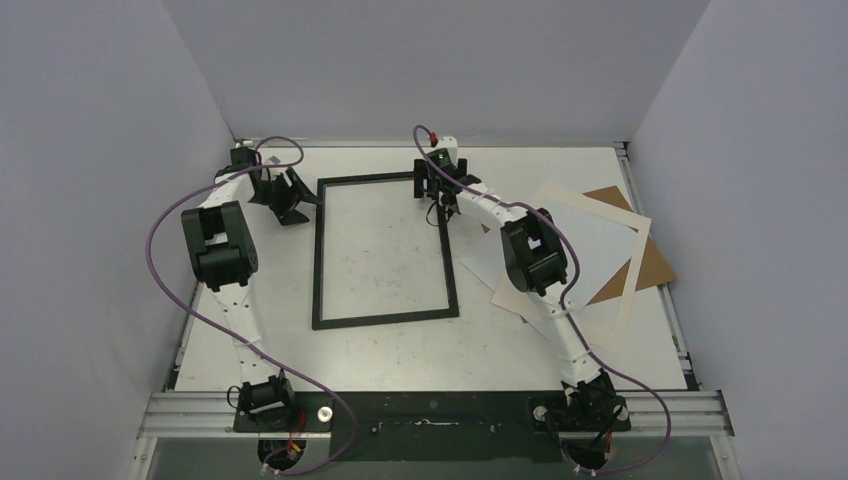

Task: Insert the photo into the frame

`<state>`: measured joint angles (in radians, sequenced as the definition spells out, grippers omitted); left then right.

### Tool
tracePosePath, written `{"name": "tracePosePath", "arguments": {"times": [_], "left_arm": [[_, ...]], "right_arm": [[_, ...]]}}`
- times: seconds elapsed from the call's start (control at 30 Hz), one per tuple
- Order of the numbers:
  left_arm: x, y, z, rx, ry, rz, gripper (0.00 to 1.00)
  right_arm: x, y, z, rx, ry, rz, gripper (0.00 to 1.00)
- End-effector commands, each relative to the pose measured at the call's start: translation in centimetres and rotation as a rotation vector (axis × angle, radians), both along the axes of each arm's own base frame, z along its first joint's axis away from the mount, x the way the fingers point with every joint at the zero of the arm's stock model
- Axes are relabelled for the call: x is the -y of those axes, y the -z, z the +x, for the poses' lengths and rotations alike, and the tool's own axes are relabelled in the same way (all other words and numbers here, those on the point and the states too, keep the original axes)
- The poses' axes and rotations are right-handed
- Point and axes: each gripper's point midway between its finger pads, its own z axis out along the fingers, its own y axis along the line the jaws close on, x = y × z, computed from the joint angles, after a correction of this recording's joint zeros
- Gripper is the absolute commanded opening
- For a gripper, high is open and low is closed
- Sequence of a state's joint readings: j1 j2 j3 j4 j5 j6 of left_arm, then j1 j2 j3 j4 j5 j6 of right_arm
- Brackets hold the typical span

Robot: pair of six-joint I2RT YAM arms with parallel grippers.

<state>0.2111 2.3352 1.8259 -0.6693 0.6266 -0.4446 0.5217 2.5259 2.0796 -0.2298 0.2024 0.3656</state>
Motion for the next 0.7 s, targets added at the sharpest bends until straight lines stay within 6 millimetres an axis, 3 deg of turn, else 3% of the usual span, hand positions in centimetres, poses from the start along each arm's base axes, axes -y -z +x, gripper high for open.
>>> {"name": "tracePosePath", "arguments": {"times": [0.0,0.13,0.27,0.4,0.47,0.53,0.67], "left_arm": [[-0.8,5.0,-1.5,-0.097,0.012,0.096,0.62],[-1.3,3.2,-0.8,-0.073,0.026,0.131,0.62],[-2.2,0.2,0.0,-0.022,0.021,0.184,0.62],[-2.8,-2.8,0.2,0.030,0.002,0.231,0.64],[-3.1,-4.5,0.0,0.059,-0.009,0.263,0.67],[-3.5,-5.9,-0.4,0.081,-0.022,0.298,0.71],[-4.2,-8.4,-1.1,0.120,-0.053,0.365,0.91]], "right_arm": [[0.2,1.5,-1.0,-0.070,-0.019,-0.026,0.82],[-0.7,-3.6,-0.4,-0.028,-0.025,0.085,0.82],[-0.9,-10.0,-0.6,0.027,-0.043,0.146,0.83],[1.1,-15.0,-2.6,0.038,-0.028,0.148,0.84],[2.9,-16.5,-4.1,0.026,0.003,0.143,0.84],[4.9,-16.6,-6.1,-0.009,0.037,0.125,0.84],[9.4,-17.2,-10.5,-0.061,0.138,0.093,0.84]]}}
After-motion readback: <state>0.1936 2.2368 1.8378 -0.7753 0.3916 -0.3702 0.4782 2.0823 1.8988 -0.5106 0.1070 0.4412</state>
